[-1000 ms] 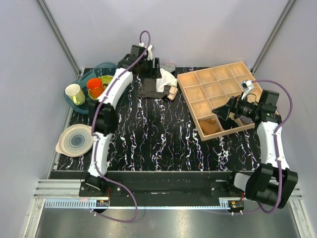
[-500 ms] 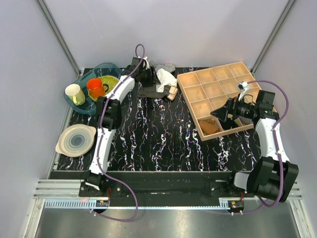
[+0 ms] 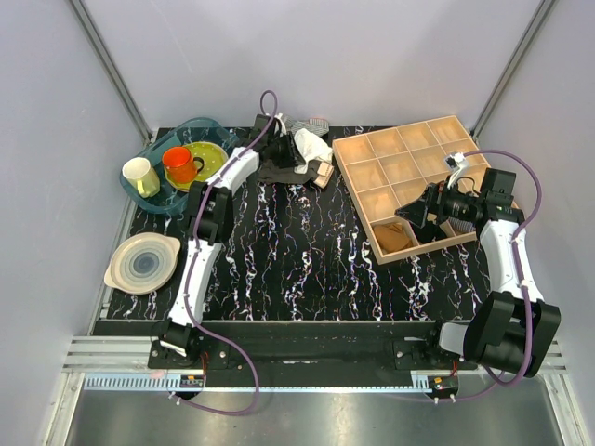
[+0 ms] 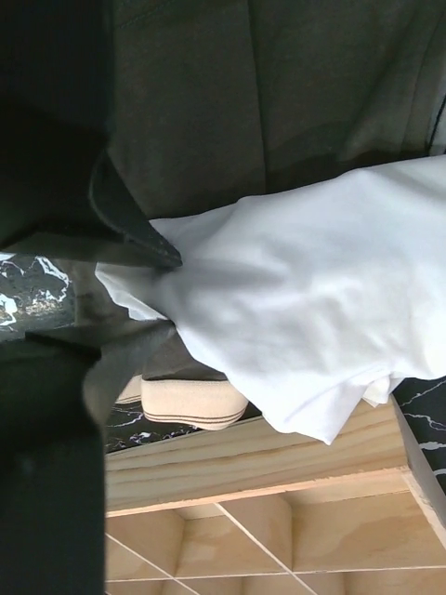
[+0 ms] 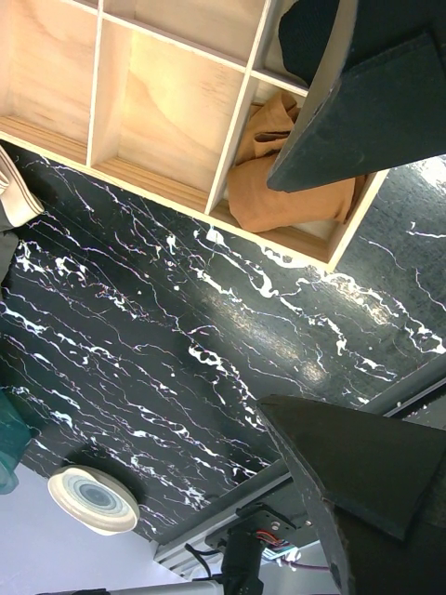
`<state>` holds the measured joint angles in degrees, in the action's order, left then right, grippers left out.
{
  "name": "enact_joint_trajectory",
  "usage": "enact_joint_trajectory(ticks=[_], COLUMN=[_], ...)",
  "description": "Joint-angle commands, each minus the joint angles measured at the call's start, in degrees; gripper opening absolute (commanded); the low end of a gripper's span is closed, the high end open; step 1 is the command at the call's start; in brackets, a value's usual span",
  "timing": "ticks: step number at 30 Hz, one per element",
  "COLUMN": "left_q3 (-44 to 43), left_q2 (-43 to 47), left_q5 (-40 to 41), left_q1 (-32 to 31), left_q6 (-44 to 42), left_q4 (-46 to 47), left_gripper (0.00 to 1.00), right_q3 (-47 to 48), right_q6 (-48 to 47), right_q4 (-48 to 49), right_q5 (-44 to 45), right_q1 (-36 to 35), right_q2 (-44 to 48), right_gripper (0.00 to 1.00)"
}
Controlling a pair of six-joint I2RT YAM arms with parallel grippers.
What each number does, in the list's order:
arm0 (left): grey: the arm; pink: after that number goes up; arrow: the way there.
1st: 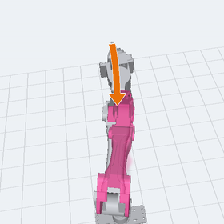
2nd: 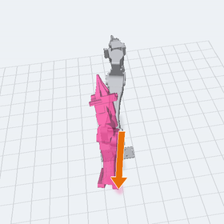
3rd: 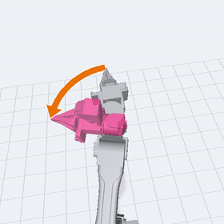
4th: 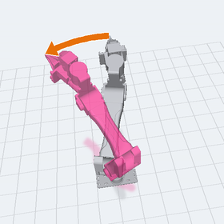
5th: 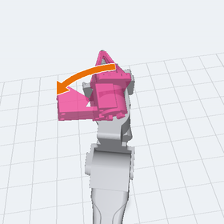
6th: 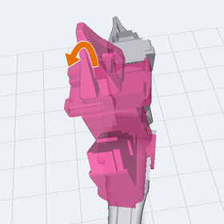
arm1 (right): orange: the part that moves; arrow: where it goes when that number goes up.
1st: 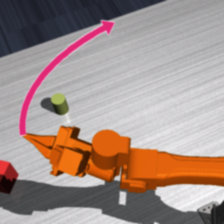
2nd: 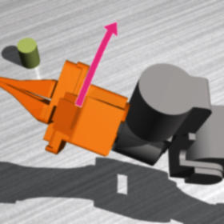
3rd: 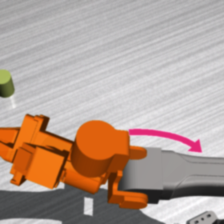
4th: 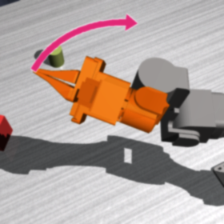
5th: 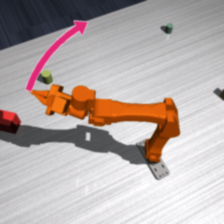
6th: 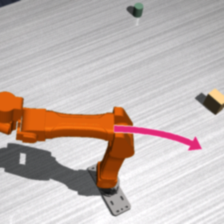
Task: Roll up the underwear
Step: Pick up the underwear from the center of the board, then place the underwear at the center of the board.
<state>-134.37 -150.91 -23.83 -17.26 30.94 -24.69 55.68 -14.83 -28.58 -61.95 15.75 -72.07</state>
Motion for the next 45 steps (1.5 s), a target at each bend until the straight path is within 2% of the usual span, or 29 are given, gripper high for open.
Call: enact_joint_trajectory(ticks=[1,2,6,13,21,26,30,33,34,35,39,41,44,45], left_q3=[-2.3,-2.4,-2.4,0.1,11.6,18.9,29.3,41.6,51.0,56.0,80.2,89.0,93.6,94.5], left_q2=[0.5,0.7,3.9,16.9,37.4,51.8,62.6,72.0,74.5,79.9,88.6,88.7,85.2,84.0], left_q5=[-0.9,-0.7,-0.2,0.4,1.7,1.5,0.1,-1.7,-2.2,-2.6,-1.3,-1.6,-2.0,-0.4], left_q1=[-0.1,-0.1,-0.2,-0.6,-4.1,-8.3,-11.5,-13.9,-14.2,-14.3,-14.0,-13.3,-9.8,-7.6], left_q6=[-0.2,-0.4,-2.2,-9.0,-19.2,-21.3,-18.9,-15.1,-13.7,-12.1,-3.5,-1.8,-0.7,-2.2], left_q4=[2.9,2.9,3.2,2.6,-5.1,-10.8,-11.5,-10.8,-7.9,-5.7,5.7,10.6,13.8,13.3], left_gripper=[0.25,0.16,0.0,0.0,0.0,0.0,0.0,0.0,0.0,0.0,0.0,0.0,0.0,0.05], right_q3=[2.2,2.2,2.2,2.1,1.4,0.7,-0.1,-0.7,-0.8,-1.0,-0.8,-0.7,-0.9,-1.2], right_q6=[-1.1,-1.1,-1.2,-1.5,-2.8,-6.0,-9.9,-10.8,-11.0,-11.3,-15.2,-16.8,-21.5,-24.8], right_q4=[0.5,0.4,0.5,0.5,0.4,-0.8,-2.7,-2.7,-2.7,-2.8,-4.7,-6.2,-8.3,-9.5], right_q5=[0.5,0.5,0.4,1.0,0.8,-1.8,-6.9,-7.3,-7.0,-6.8,-2.1,0.3,3.9,5.4], right_q1=[-0.5,-0.5,-0.5,-0.5,-0.5,-0.5,-1.0,-1.9,-2.2,-2.5,-6.4,-11.2,-19.1,-21.4], right_q2=[0.2,0.3,0.4,1.3,3.8,5.4,7.4,8.5,8.8,8.8,7.5,5.9,2.9,2.2], right_gripper=[1.0,1.0,1.0,1.0,1.0,1.0,1.0,1.0,1.0,1.0,1.0,1.0,1.0,1.0])
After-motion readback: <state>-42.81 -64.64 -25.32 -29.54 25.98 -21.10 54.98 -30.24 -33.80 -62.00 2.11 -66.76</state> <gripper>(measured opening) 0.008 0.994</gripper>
